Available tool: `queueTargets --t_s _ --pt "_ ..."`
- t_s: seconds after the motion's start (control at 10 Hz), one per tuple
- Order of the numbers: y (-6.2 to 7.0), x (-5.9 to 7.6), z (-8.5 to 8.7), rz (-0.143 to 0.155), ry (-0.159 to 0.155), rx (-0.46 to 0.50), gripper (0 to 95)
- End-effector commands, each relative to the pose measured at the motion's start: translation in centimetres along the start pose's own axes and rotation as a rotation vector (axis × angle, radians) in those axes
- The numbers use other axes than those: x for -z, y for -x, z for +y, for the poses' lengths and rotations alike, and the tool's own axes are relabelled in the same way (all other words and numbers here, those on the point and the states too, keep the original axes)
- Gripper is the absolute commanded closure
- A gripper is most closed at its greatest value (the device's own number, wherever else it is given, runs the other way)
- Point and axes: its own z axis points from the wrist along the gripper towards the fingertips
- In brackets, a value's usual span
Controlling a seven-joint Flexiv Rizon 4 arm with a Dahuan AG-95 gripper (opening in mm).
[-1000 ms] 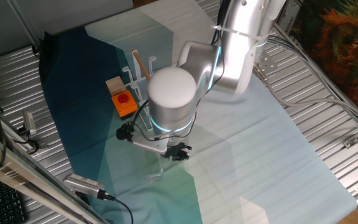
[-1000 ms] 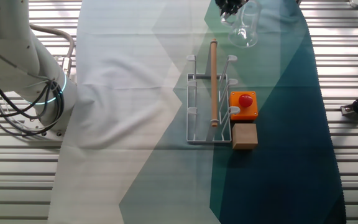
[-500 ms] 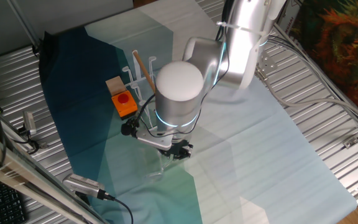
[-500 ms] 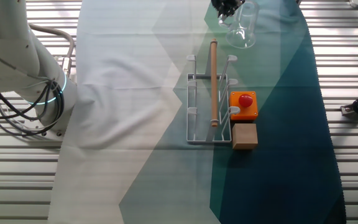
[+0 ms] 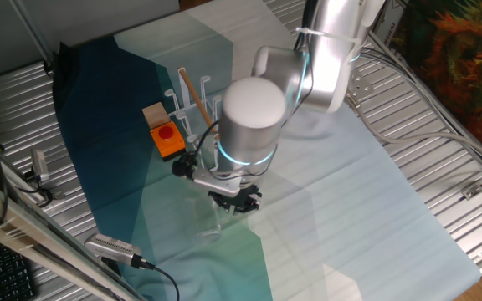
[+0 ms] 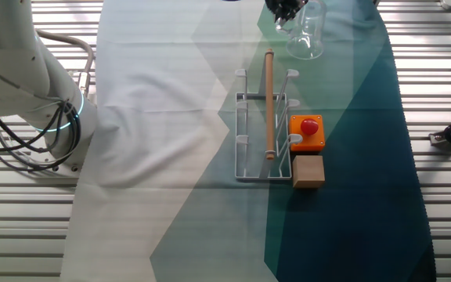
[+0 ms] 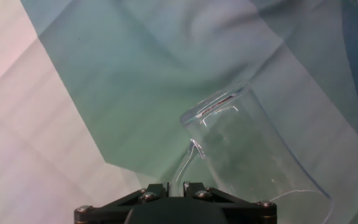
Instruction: Put the cup on the cup rack
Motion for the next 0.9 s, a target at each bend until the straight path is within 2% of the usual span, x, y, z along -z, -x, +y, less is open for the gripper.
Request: queueTargets --t_s 0.1,0.3,0.4,0.7,0.9 --pt "0.13 -0.08 -0.07 0.071 -0.015 -0.092 95.0" --pt "0.13 -0.08 -0.07 0.069 -0.004 -0.152 95.0" --pt "0.13 -0.08 -0.07 0.076 -0.009 -0.154 95.0" --pt "0.13 -0.08 -0.07 0.080 0.012 -0.170 95.0" --pt "0.13 -0.08 -0.07 0.083 0.015 -0.181 95.0"
